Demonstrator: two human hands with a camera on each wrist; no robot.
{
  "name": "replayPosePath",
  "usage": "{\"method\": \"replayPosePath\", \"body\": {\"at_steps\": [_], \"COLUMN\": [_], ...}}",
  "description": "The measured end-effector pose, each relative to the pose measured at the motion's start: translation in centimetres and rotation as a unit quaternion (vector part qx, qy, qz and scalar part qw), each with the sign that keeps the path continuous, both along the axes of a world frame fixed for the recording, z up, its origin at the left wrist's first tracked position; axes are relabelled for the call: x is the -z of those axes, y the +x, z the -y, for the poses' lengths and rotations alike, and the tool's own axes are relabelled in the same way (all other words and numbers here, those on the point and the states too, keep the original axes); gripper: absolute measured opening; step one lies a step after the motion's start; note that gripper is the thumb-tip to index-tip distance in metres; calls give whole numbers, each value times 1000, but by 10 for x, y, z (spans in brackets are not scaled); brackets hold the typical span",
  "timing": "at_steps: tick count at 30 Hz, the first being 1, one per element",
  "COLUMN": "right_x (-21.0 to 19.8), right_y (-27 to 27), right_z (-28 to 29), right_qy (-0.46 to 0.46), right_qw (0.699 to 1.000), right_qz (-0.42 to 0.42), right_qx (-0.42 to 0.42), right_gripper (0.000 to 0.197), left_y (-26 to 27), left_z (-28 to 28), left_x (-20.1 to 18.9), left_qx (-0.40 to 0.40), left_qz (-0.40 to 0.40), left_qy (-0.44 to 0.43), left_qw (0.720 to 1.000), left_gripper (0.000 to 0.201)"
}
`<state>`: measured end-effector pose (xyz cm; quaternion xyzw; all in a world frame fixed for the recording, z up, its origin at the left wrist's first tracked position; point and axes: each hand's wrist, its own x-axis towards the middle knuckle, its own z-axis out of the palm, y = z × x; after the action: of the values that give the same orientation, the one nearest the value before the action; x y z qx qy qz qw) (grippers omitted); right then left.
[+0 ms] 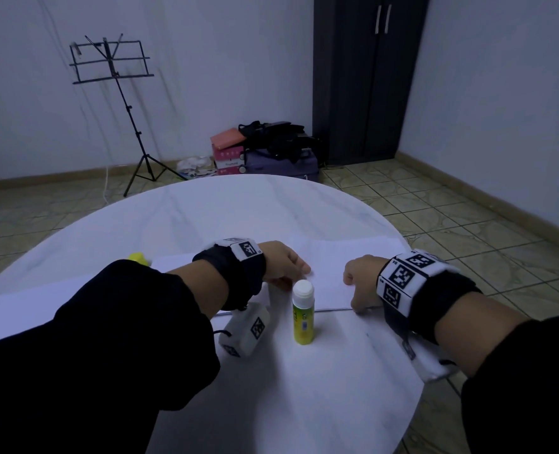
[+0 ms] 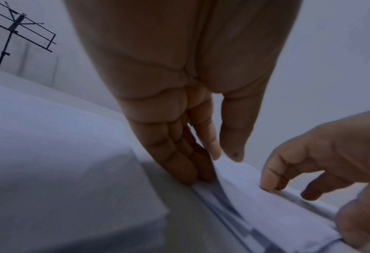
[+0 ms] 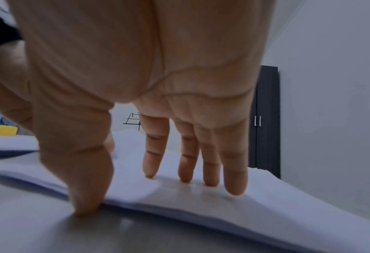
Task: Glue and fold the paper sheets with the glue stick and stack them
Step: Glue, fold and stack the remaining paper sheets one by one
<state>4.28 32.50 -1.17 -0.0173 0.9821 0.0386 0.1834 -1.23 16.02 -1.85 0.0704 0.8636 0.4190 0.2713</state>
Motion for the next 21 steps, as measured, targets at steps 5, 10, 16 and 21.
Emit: {"method": "replayPosePath", "body": {"at_steps": [5, 10, 16, 21], "right_x": [-4, -1, 3, 0], "right_y": [-3, -3, -8, -12], "right_z": [-1, -5, 1, 2], "right_qy": [2, -11, 2, -15], "right_qw": [1000, 1000, 1000, 1000], "right_qz": [3, -12, -21, -20], "right_qx": [-20, -22, -20, -13], "right_gripper": [51, 61, 51, 36], "left_y": [-7, -6, -8, -12], "left_z": [-3, -6, -5, -5], "left_x": [2, 4, 6, 6], "left_qx": [-36, -43, -37, -76], "left_qz": [-44, -15, 33, 68], "left_qy": [14, 20, 37, 101], "left_qw": [998, 999, 998, 990], "left_gripper": [27, 30, 24, 21]}}
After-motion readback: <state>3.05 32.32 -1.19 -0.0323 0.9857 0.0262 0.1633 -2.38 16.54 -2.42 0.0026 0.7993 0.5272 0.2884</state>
